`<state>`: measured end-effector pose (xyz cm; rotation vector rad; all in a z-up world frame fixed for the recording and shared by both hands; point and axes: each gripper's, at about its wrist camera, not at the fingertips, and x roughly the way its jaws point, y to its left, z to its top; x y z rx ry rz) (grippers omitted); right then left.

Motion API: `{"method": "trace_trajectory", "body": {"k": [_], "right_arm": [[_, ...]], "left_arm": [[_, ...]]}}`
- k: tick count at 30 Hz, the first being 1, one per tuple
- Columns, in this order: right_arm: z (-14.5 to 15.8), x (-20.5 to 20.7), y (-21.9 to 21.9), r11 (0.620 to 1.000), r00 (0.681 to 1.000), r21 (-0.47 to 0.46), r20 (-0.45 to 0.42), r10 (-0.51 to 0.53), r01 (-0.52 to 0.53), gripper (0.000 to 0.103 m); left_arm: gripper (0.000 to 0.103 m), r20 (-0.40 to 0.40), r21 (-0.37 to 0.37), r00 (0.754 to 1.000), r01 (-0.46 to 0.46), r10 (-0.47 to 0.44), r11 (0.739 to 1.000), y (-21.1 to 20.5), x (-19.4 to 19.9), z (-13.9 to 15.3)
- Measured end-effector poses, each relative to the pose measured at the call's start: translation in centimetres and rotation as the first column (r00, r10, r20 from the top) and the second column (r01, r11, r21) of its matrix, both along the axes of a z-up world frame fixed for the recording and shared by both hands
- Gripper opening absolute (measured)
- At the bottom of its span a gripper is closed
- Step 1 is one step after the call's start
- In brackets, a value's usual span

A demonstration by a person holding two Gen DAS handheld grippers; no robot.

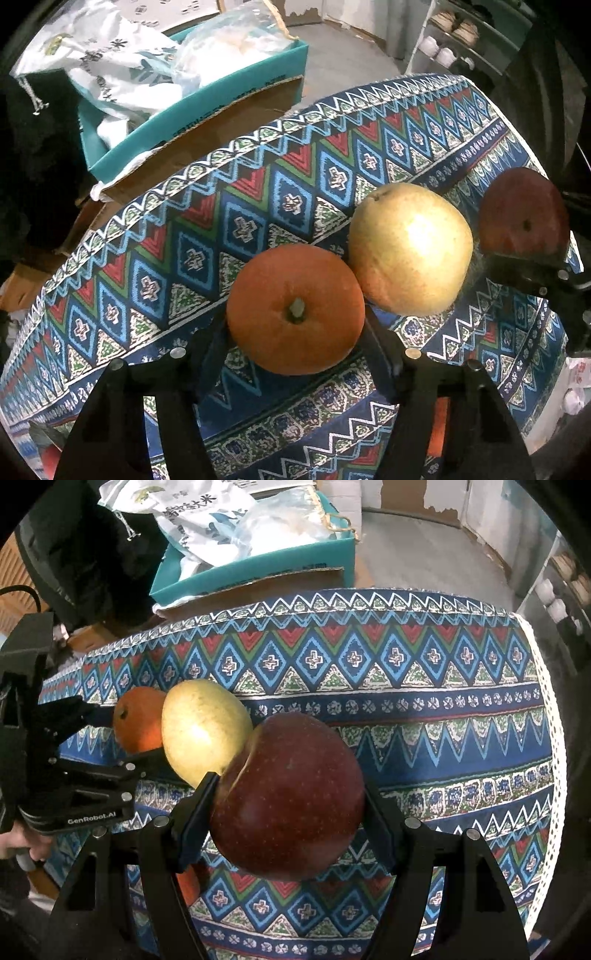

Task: Organize fruits
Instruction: 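Carry the red apple with the right tool while the left tool carries the orange to the bowl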

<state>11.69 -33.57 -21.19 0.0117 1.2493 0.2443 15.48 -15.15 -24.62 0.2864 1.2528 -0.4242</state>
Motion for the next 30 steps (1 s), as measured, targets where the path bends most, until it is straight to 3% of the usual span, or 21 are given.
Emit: {"method": "trace_trajectory", "body": {"k": [12, 30], "right_arm": [[2.1, -1.0, 0.9, 1.000, 0.999, 0.008, 0.042, 0.016, -0.016, 0.074], [9.3, -4.1, 5.7, 0.990, 0.982, 0.071, 0.148, 0.113, -0.125, 0.074]], "left_arm": [[0.067, 0.018, -0.081, 0.995, -0.100, 0.102, 0.992, 3.0, -1.4, 2.6], [0.067, 0.085, -0.184, 0.981, -0.154, 0.172, 0.971, 6.4, -6.3, 10.2]]}}
